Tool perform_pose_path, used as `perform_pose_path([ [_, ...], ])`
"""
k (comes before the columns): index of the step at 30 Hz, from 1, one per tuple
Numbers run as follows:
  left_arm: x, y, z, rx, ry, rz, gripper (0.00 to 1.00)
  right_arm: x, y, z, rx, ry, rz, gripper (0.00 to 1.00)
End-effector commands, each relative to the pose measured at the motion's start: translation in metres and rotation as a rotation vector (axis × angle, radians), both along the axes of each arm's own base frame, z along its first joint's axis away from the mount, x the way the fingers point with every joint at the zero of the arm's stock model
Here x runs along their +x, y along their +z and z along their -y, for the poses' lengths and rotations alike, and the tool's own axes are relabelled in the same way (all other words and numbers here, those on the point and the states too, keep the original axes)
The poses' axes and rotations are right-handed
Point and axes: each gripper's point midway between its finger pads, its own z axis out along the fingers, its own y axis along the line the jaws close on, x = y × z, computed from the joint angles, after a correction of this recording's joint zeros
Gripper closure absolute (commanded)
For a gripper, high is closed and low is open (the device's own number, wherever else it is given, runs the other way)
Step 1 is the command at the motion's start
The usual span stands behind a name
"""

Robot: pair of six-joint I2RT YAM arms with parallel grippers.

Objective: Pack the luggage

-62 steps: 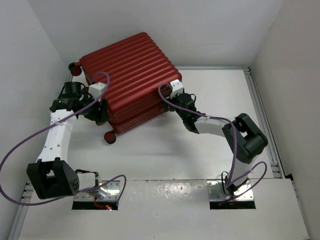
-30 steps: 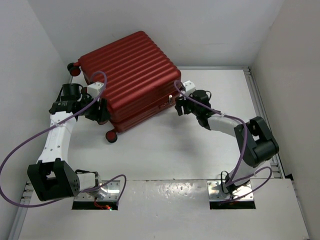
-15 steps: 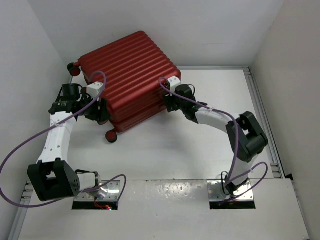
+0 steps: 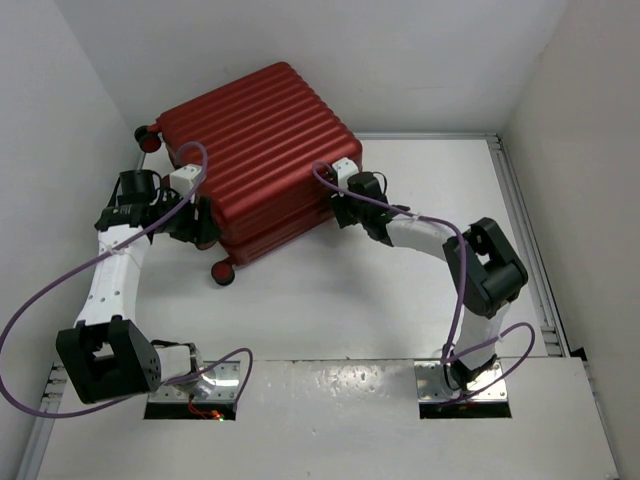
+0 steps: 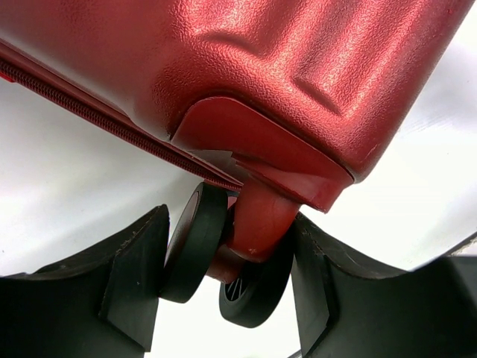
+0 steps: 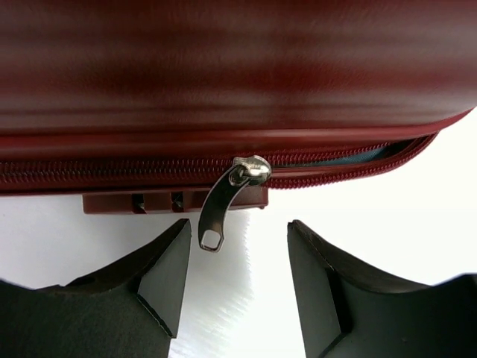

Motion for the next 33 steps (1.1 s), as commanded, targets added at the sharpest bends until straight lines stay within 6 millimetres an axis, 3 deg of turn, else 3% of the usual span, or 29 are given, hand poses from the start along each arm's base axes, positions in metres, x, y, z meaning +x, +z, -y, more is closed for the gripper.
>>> perform_pose_path([
  [1, 0.006, -0.036, -0.054, 0.106, 0.255, -0.093, 1.0, 0.022, 0.04, -0.011, 0.067, -0.015, 0.092, 0.45],
  [3, 0.006, -0.036, -0.054, 0.106, 0.255, -0.093, 1.0, 0.026, 0.048, -0.012, 0.079, -0.021, 0.112, 0.45],
  [8, 0.004, -0.039, -0.054, 0.104, 0.254, -0.102, 1.0, 0.044, 0.07, 0.009, 0.116, -0.109, 0.167, 0.56],
  [11, 0.002, -0.043, -0.056, 0.103, 0.263, -0.112, 1.0, 0.056, 0.083, 0.038, 0.105, -0.178, 0.214, 0.68],
  [12, 0.002, -0.043, -0.056, 0.103, 0.263, -0.112, 1.0, 0.064, 0.085, 0.059, 0.101, -0.221, 0.229, 0.72],
  [13, 0.002, -0.043, -0.056, 0.103, 0.263, -0.112, 1.0, 0.068, 0.089, 0.066, 0.11, -0.237, 0.245, 0.84],
  [14, 0.001, -0.043, -0.059, 0.102, 0.272, -0.113, 1.0, 0.072, 0.09, 0.075, 0.123, -0.27, 0.249, 0.89],
  [15, 0.001, -0.043, -0.059, 0.102, 0.272, -0.113, 1.0, 0.078, 0.09, 0.097, 0.125, -0.316, 0.249, 0.93],
  [16, 0.001, -0.045, -0.062, 0.102, 0.281, -0.113, 1.0, 0.079, 0.089, 0.103, 0.128, -0.322, 0.243, 0.99],
  [18, 0.001, -0.045, -0.062, 0.102, 0.281, -0.113, 1.0, 0.078, 0.09, 0.118, 0.135, -0.325, 0.241, 0.99],
  [20, -0.001, -0.048, -0.061, 0.106, 0.274, -0.12, 1.0, 0.073, 0.083, 0.117, 0.143, -0.301, 0.212, 0.99],
  [22, -0.001, -0.048, -0.061, 0.106, 0.274, -0.12, 1.0, 0.06, 0.073, 0.109, 0.167, -0.235, 0.162, 0.93],
  [23, -0.001, -0.048, -0.061, 0.106, 0.274, -0.12, 1.0, 0.055, 0.069, 0.102, 0.192, -0.21, 0.132, 0.85],
  [26, -0.001, -0.051, -0.061, 0.099, 0.28, -0.131, 1.0, 0.036, 0.074, 0.074, 0.302, -0.099, 0.066, 0.72],
  [27, -0.001, -0.051, -0.061, 0.099, 0.28, -0.131, 1.0, 0.027, 0.074, 0.056, 0.317, -0.07, 0.04, 0.7],
  [30, -0.001, -0.051, -0.061, 0.099, 0.28, -0.131, 1.0, 0.014, 0.071, 0.039, 0.307, -0.05, 0.002, 0.62],
  [31, -0.001, -0.051, -0.061, 0.099, 0.28, -0.131, 1.0, 0.008, 0.073, 0.019, 0.297, -0.012, -0.002, 0.61],
  [32, -0.001, -0.051, -0.061, 0.099, 0.28, -0.131, 1.0, 0.012, 0.078, 0.017, 0.279, -0.031, 0.013, 0.58],
  [33, -0.001, -0.051, -0.061, 0.099, 0.28, -0.131, 1.0, 0.005, 0.058, 0.011, 0.234, -0.029, -0.05, 0.58],
])
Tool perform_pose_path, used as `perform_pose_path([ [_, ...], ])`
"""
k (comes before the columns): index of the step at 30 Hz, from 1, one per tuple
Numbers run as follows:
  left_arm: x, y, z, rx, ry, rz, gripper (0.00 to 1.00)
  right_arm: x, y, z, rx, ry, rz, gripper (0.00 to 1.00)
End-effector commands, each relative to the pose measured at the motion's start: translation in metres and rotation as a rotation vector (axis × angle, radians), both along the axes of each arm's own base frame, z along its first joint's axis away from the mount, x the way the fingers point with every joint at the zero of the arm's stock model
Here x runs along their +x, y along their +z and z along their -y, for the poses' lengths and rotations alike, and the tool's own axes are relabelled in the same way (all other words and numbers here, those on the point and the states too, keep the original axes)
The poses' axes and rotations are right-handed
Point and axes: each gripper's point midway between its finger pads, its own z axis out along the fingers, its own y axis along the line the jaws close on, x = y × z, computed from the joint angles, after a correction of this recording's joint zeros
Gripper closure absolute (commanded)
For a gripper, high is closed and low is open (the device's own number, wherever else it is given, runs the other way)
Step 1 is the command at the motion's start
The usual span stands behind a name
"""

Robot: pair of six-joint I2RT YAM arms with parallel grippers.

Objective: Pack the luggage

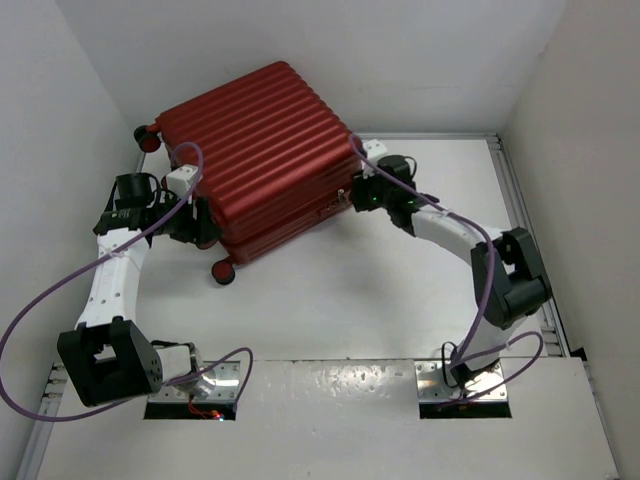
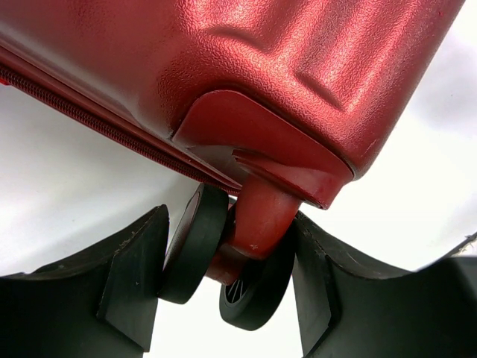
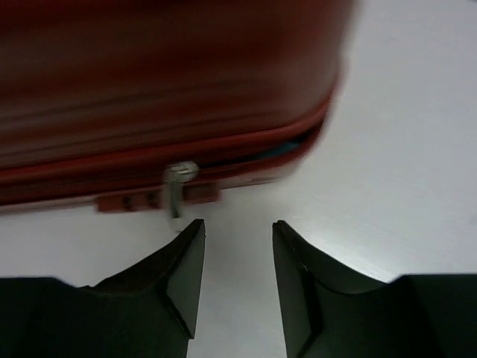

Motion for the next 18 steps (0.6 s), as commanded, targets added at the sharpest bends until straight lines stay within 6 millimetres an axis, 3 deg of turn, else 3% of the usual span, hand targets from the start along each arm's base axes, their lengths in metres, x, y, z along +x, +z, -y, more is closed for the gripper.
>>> perform_pose_path([
  [1, -0.004, -0.046, -0.061, 0.15, 0.267, -0.149, 1.0, -0.009, 0.013, -0.038, -0.006, 0.056, -0.029, 0.56],
  [2, -0.004, -0.046, -0.061, 0.15, 0.267, -0.149, 1.0, -0.006, 0.017, -0.044, -0.007, 0.063, -0.028, 0.55],
  [6, -0.004, -0.042, -0.06, 0.145, 0.262, -0.137, 1.0, -0.011, -0.007, -0.051, -0.061, 0.088, -0.109, 0.55],
  [11, -0.004, -0.045, -0.06, 0.145, 0.262, -0.137, 1.0, -0.009, -0.012, -0.06, -0.08, 0.106, -0.115, 0.57],
  [18, -0.004, -0.047, -0.061, 0.137, 0.266, -0.136, 1.0, 0.013, -0.021, -0.05, -0.183, 0.076, -0.043, 0.64],
])
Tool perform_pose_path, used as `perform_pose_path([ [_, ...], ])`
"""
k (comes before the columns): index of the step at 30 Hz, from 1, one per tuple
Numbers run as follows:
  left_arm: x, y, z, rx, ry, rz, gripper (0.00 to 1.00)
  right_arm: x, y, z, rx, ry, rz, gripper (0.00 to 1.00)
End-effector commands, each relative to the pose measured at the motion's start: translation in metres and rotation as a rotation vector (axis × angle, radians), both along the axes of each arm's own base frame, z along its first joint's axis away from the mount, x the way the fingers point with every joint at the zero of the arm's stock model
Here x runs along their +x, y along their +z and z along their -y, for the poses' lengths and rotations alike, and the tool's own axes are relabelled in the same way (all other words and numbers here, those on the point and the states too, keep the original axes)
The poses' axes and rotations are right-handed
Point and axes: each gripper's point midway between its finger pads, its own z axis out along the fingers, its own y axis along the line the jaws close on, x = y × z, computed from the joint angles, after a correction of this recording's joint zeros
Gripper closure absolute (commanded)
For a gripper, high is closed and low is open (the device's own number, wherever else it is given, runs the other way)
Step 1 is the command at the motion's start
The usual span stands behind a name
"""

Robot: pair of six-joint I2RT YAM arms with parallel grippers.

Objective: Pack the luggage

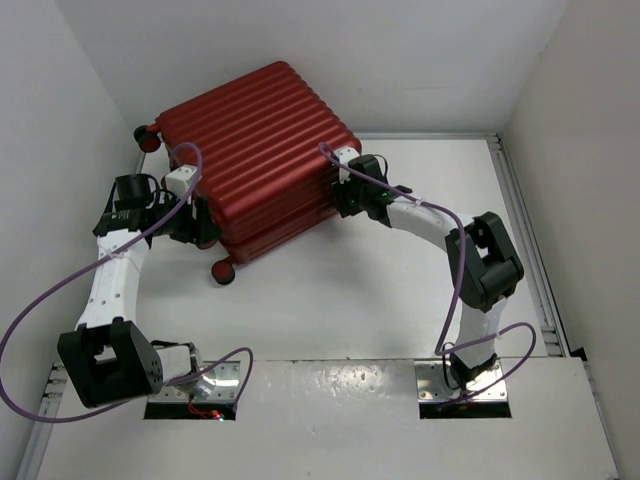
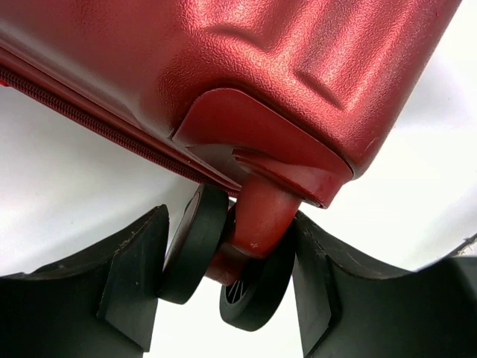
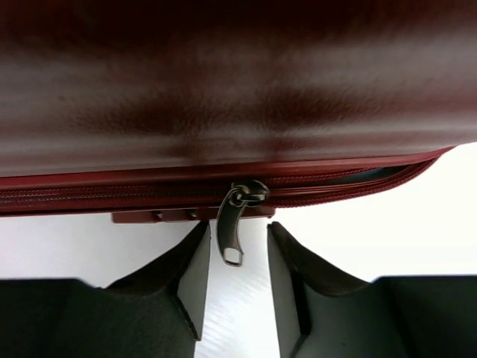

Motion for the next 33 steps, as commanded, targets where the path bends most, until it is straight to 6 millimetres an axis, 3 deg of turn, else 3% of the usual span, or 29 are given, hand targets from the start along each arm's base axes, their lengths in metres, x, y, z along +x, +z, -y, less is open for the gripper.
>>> perform_pose_path([
  [1, -0.005, -0.046, -0.061, 0.145, 0.264, -0.144, 1.0, 0.024, 0.019, 0.003, -0.04, -0.017, 0.106, 0.65],
  [4, -0.005, -0.046, -0.061, 0.145, 0.264, -0.144, 1.0, 0.033, 0.023, 0.005, -0.04, -0.041, 0.147, 0.65],
  [7, -0.007, -0.05, -0.06, 0.144, 0.263, -0.153, 1.0, 0.037, 0.03, 0.003, -0.026, -0.049, 0.17, 0.58],
  [15, -0.009, -0.052, -0.061, 0.134, 0.266, -0.161, 1.0, 0.047, 0.054, -0.011, 0.056, -0.052, 0.239, 0.58],
  [19, -0.009, -0.052, -0.061, 0.134, 0.266, -0.161, 1.0, 0.044, 0.054, -0.013, 0.091, -0.046, 0.259, 0.75],
  [20, -0.009, -0.052, -0.061, 0.134, 0.266, -0.161, 1.0, 0.048, 0.066, -0.014, 0.114, -0.045, 0.304, 0.8],
  [22, -0.011, -0.053, -0.06, 0.134, 0.266, -0.161, 1.0, 0.043, 0.058, -0.011, 0.118, -0.036, 0.297, 0.93],
  [23, -0.011, -0.053, -0.06, 0.134, 0.266, -0.161, 1.0, 0.047, 0.073, -0.011, 0.148, -0.04, 0.344, 0.96],
  [24, -0.011, -0.053, -0.06, 0.134, 0.266, -0.161, 1.0, 0.045, 0.068, -0.008, 0.143, -0.036, 0.341, 0.98],
  [30, -0.012, -0.053, -0.063, 0.139, 0.268, -0.159, 1.0, 0.041, 0.069, 0.014, 0.133, -0.035, 0.383, 1.0],
  [33, -0.013, -0.054, -0.072, 0.146, 0.298, -0.163, 1.0, 0.042, 0.067, 0.038, 0.114, -0.071, 0.391, 1.0],
])
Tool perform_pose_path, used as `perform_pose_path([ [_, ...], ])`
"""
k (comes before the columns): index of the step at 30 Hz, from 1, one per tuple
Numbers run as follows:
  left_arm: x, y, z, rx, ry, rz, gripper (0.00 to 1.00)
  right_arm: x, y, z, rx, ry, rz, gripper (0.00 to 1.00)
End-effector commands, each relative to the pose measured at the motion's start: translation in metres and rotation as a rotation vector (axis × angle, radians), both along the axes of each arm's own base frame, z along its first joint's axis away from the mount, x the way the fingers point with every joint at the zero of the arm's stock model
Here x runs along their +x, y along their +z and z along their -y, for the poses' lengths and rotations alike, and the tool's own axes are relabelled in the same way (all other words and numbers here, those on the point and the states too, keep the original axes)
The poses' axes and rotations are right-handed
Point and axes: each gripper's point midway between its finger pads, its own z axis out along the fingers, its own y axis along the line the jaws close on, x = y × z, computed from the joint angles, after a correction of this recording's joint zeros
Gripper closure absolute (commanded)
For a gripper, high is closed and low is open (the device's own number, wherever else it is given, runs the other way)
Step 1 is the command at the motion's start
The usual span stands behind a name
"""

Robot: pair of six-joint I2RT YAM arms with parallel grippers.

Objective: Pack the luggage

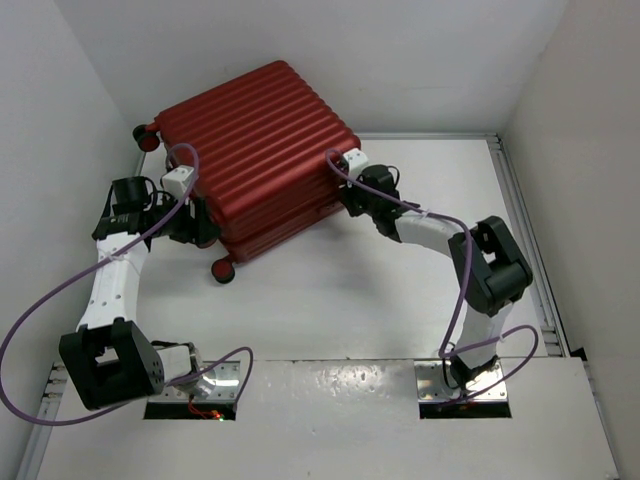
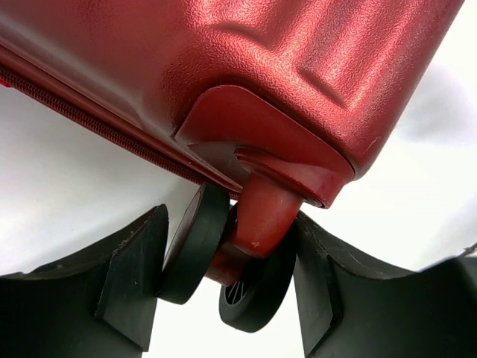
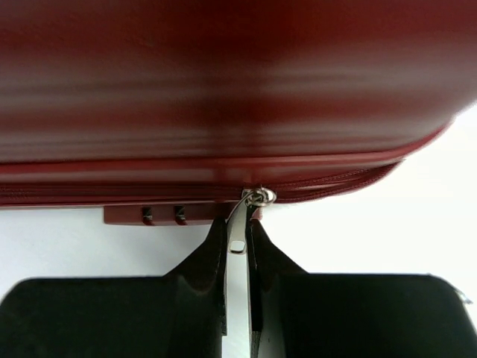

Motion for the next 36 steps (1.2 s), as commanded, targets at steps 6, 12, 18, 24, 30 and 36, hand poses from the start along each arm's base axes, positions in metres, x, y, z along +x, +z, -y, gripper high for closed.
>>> perform_pose_path([
  [6, -0.021, -0.056, -0.079, 0.183, 0.321, -0.218, 1.0, 0.038, 0.057, 0.058, 0.043, -0.129, 0.214, 1.0],
  [12, -0.022, -0.06, -0.087, 0.234, 0.322, -0.229, 1.0, 0.051, 0.058, 0.072, 0.049, -0.152, 0.228, 1.0],
  [18, -0.027, -0.061, -0.106, 0.287, 0.353, -0.236, 1.0, 0.072, 0.057, 0.097, 0.044, -0.206, 0.244, 1.0],
  [24, -0.025, -0.058, -0.135, 0.352, 0.464, -0.23, 1.0, 0.086, 0.062, 0.114, 0.048, -0.238, 0.26, 1.0],
  [30, -0.02, -0.058, -0.185, 0.413, 0.629, -0.243, 1.0, 0.086, 0.067, 0.104, 0.068, -0.19, 0.266, 1.0],
  [36, -0.002, -0.064, -0.195, 0.378, 0.652, -0.271, 1.0, 0.099, 0.061, 0.096, 0.118, -0.137, 0.262, 1.0],
])
